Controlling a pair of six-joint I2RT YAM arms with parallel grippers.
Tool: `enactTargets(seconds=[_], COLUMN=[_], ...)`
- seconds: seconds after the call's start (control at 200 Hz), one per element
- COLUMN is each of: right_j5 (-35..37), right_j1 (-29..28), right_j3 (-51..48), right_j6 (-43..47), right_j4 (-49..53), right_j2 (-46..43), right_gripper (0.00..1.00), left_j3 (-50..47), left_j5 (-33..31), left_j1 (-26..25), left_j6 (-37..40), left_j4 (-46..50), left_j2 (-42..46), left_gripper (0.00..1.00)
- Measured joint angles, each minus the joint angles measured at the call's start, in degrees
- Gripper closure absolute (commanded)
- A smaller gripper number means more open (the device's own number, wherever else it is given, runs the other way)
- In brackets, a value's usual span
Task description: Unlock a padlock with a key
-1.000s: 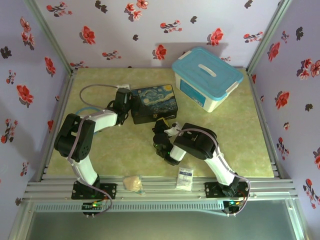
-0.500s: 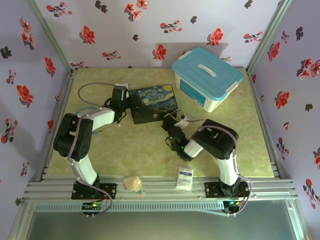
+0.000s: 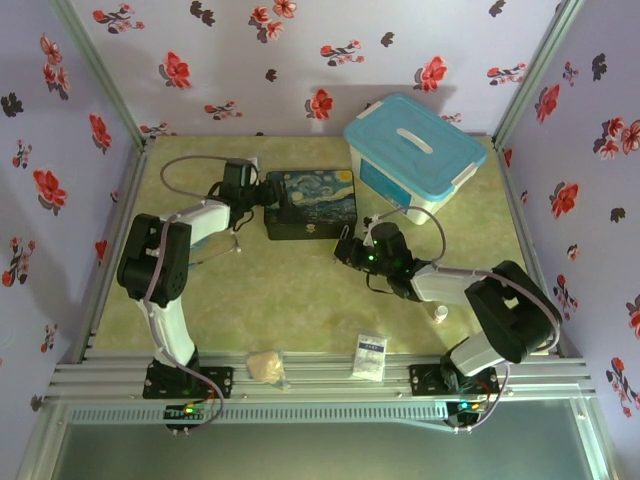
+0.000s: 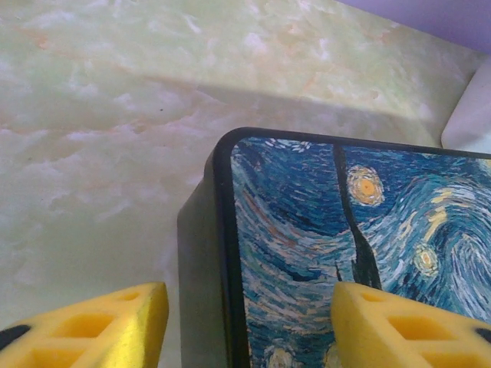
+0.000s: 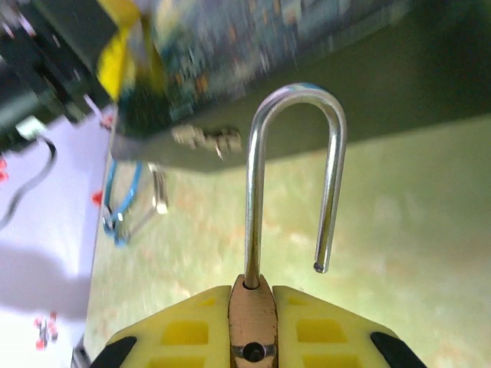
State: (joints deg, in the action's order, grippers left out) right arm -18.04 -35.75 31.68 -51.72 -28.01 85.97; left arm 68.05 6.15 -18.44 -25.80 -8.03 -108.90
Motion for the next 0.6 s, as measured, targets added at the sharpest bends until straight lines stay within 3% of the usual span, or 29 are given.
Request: enactTargets(seconds=[0.1, 0.365, 0.6], right_j5=[-2.64, -6.75, -8.66], right_j1=[0.13, 2.14, 4.70], right_j3=[-0.72, -1.84, -1.84], right_j6=[1.25, 2.71, 6.82], right_j4=[2.69, 5.44, 15.19], right_j2=[0.02, 4.15, 2.08], right_gripper=[1.00, 1.00, 1.00], left_j3=[0.17, 0.66, -2.97], left_j5=[0.61, 1.62, 1.57], left_j1=[0.76, 2.40, 3.98], left_j6=[-1.07, -1.27, -2.49], left_j4=[0.98, 5.62, 7.93], left_j2=[0.00, 1.75, 11.65], left_gripper=[0.32, 0.30, 0.30])
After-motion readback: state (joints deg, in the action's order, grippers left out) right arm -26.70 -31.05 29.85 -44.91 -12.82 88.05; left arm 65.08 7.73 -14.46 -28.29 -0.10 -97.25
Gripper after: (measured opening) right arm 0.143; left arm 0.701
